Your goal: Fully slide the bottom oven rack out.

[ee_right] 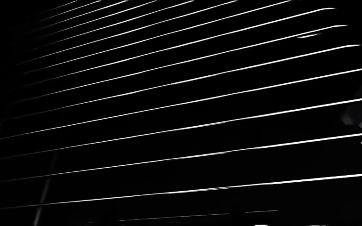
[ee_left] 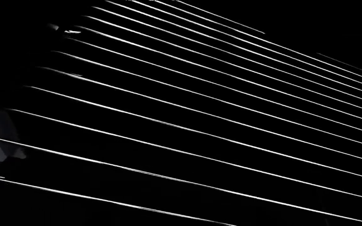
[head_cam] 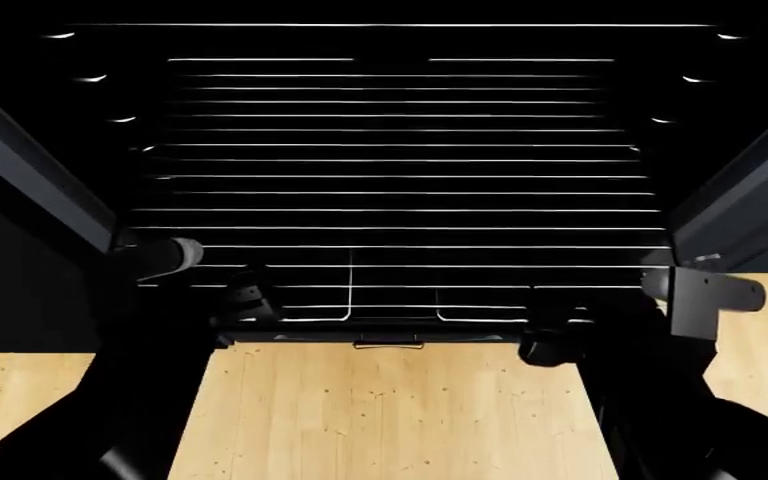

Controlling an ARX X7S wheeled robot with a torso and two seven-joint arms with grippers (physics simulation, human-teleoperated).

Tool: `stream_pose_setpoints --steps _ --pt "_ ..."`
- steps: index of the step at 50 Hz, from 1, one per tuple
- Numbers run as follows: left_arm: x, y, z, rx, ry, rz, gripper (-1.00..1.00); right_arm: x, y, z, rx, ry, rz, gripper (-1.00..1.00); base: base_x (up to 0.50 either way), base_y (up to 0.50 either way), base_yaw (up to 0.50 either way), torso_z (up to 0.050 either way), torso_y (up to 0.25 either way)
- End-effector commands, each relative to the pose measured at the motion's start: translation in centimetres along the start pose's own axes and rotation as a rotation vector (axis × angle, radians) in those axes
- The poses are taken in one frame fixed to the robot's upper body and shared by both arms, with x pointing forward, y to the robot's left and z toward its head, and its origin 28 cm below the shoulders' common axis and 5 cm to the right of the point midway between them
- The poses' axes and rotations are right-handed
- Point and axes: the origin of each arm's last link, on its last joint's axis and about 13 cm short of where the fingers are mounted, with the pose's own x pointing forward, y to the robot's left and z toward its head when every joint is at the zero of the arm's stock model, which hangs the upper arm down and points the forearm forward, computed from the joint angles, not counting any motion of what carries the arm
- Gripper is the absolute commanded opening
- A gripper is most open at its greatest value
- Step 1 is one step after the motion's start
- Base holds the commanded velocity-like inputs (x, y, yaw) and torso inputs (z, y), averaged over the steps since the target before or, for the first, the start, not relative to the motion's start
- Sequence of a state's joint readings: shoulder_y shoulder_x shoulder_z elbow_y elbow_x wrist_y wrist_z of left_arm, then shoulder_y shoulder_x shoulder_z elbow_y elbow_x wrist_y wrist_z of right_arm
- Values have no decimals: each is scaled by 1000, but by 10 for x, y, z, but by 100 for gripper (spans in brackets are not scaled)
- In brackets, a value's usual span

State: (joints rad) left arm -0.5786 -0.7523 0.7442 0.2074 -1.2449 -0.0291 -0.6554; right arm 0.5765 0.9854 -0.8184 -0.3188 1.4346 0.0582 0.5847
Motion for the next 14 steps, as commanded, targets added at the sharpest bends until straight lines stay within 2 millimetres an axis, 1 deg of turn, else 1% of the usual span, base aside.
stream_pose_setpoints --steps 1,9,14 --pt "-76 84 -115 482 1359 269 100 -58 -52 -105 -203 935 -246 100 0 -4 -6 0 -13" --pt "-87 84 -94 576 1383 278 100 -69 -52 -94 -225 942 -244 100 -8 -2 -3 -5 -12" --pt "-88 82 -84 612 1385 270 100 -76 -51 -96 -244 962 -250 100 -10 -2 -2 -6 -12"
